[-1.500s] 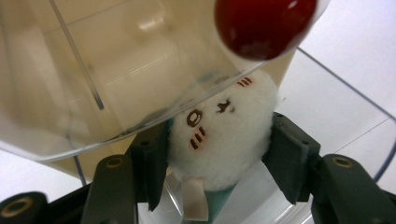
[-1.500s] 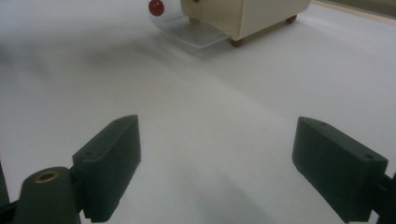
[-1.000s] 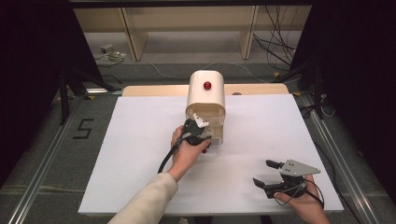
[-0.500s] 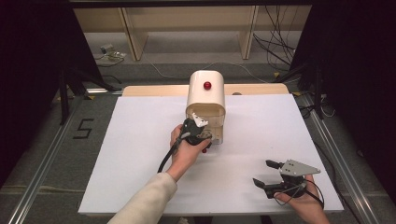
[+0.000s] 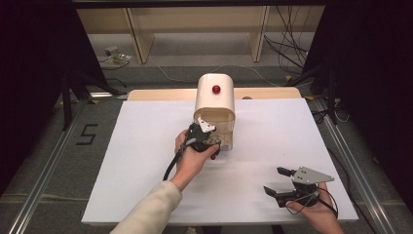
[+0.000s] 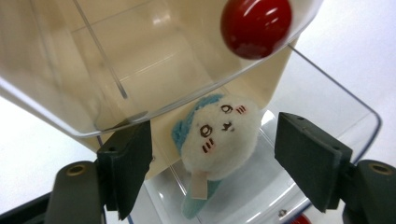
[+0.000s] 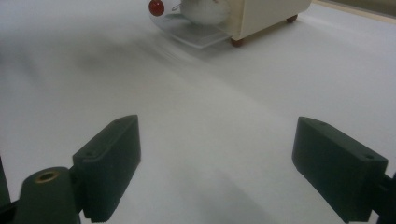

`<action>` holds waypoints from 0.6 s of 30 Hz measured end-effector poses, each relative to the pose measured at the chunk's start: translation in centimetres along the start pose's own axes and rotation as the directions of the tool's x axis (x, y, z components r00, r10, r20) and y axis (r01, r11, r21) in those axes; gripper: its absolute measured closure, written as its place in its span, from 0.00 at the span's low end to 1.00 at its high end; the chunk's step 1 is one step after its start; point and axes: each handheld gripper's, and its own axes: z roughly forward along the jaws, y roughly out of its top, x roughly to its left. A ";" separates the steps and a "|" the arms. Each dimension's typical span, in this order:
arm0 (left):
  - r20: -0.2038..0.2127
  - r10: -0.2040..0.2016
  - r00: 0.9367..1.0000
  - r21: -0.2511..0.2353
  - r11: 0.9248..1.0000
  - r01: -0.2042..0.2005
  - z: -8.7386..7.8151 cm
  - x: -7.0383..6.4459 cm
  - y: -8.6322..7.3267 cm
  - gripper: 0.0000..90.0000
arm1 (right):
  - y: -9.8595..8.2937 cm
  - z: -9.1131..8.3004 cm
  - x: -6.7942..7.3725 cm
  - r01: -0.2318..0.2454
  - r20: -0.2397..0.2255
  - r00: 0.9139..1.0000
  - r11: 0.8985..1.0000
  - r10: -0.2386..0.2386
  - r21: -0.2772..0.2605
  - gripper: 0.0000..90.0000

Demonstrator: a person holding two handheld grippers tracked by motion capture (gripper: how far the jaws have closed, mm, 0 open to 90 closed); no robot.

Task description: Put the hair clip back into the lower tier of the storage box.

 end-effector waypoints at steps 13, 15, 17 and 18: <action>0.016 -0.010 1.000 -0.020 1.000 0.010 -1.5 0.4 -0.2 0.31 | 0.0 0.0 0.0 0.002 0.003 1.000 1.000 -0.002 0.002 0.18; 0.016 -0.007 1.000 -0.023 1.000 0.007 -1.7 0.4 -0.2 0.31 | 0.0 0.0 0.0 0.003 0.004 1.000 1.000 -0.003 0.003 0.18; 0.019 -0.008 1.000 -0.024 1.000 0.008 -1.9 0.5 -0.3 0.31 | 0.0 0.0 0.0 0.000 0.004 1.000 1.000 0.000 0.004 0.18; 0.024 -0.003 1.000 -0.020 1.000 0.004 -2.1 0.6 -0.3 0.31 | 0.0 0.0 0.0 0.002 0.004 1.000 1.000 -0.002 0.002 0.18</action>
